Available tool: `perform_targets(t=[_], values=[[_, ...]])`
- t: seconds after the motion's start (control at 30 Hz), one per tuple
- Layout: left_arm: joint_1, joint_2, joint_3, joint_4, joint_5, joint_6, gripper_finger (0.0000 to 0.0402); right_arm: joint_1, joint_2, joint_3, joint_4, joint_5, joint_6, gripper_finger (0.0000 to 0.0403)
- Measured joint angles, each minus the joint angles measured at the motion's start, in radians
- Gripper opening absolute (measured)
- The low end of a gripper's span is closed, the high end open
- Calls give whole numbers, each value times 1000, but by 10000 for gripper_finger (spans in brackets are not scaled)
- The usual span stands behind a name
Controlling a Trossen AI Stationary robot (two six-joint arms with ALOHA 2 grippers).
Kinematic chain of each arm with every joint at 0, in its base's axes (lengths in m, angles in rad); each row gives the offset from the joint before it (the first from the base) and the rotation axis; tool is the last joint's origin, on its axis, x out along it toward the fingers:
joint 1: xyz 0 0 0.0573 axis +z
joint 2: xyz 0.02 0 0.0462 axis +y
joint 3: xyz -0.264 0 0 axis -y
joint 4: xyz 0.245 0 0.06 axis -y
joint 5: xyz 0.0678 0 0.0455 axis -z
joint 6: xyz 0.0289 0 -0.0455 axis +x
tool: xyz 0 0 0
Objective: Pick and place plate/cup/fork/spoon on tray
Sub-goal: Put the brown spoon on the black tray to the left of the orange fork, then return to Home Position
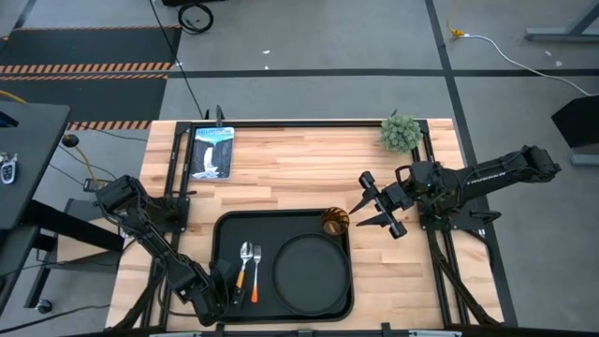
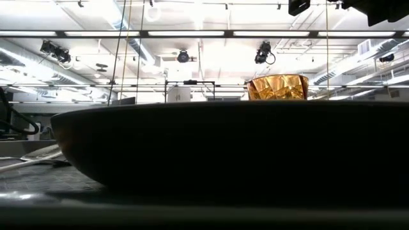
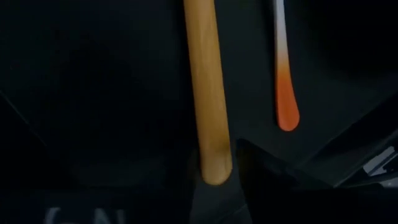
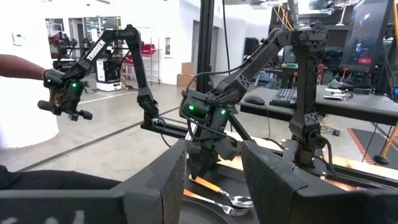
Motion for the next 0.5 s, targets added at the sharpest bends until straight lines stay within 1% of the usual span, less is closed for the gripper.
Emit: perform_targets(t=[0.07,0.17,0.3,0.4,0.5], values=[[2,-1,0,-3,0,-2,138,0,0,0,-1,0,0,162],[7,-2,1,-10,1,-7,176,0,0,0,-1,0,-1,162],[9,-4,3,-14,37,15,221,0,0,0,-1,0,-8,162],[10,-20,2,-33,79,19,235,0,0,0,0,0,-13,162],[8,-51,-2,-68,98,18,235,0,0,0,-1,0,-13,162]])
